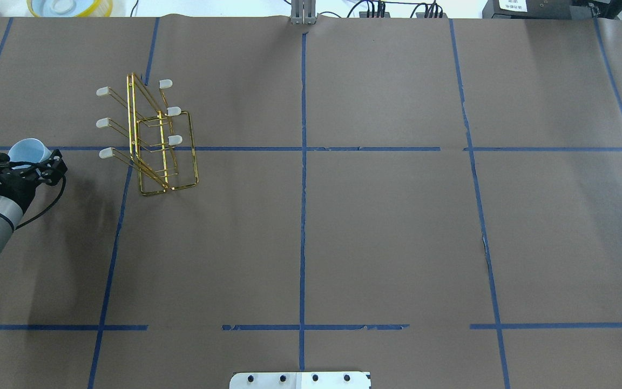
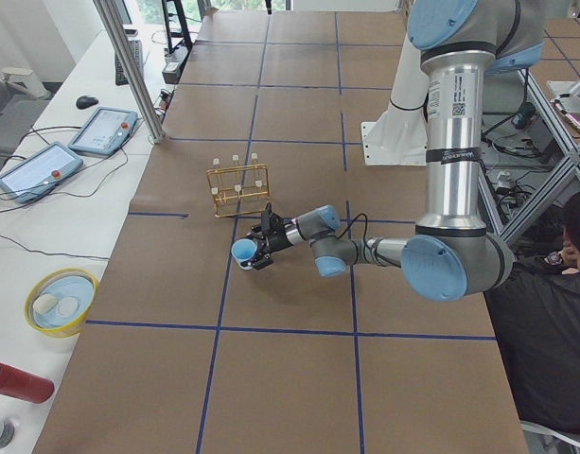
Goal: Hang cup on cup holder
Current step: 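Close the left gripper on the blue cup's rim and lift it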
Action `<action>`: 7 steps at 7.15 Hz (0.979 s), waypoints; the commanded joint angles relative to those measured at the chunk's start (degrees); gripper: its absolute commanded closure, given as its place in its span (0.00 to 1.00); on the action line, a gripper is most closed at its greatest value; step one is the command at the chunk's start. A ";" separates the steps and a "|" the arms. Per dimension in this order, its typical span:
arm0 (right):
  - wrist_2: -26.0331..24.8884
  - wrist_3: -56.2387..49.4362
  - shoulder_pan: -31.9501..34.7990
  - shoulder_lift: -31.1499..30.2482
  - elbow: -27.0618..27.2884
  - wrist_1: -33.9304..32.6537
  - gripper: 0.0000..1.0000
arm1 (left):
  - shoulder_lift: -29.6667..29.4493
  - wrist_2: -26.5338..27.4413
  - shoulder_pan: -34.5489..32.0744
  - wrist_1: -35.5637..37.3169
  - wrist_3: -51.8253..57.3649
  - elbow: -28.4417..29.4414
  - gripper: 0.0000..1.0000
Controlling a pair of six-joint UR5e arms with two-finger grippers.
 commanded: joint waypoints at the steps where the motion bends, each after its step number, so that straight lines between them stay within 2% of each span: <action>1: 0.00 0.00 0.00 0.00 0.00 0.00 0.00 | -0.65 0.39 -1.08 -0.31 -0.13 1.30 0.00; 3: 0.00 0.00 0.00 0.00 0.00 0.00 0.00 | -1.96 4.15 -0.74 -0.66 -1.53 3.30 0.00; 7: 0.00 0.00 0.00 0.00 0.00 0.00 0.00 | -3.11 7.51 1.11 -2.68 -3.56 6.13 0.00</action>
